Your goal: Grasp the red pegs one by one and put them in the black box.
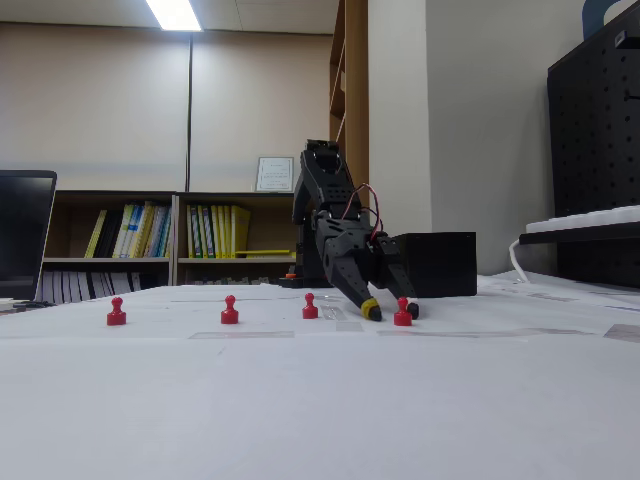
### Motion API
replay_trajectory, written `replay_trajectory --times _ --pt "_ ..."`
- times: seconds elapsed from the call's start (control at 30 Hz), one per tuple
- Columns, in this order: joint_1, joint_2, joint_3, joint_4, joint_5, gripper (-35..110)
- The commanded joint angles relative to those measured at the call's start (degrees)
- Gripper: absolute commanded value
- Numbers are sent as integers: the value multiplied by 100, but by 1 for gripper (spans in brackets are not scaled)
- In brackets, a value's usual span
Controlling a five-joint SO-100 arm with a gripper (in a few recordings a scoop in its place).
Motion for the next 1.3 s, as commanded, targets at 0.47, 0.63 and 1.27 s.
replay_trajectory --times 0.47,0.63,1.27 --pt "132 606 967 -105 149 12" --pt "167 712 1072 -105 202 12" --pt "211 536 1301 659 -79 0"
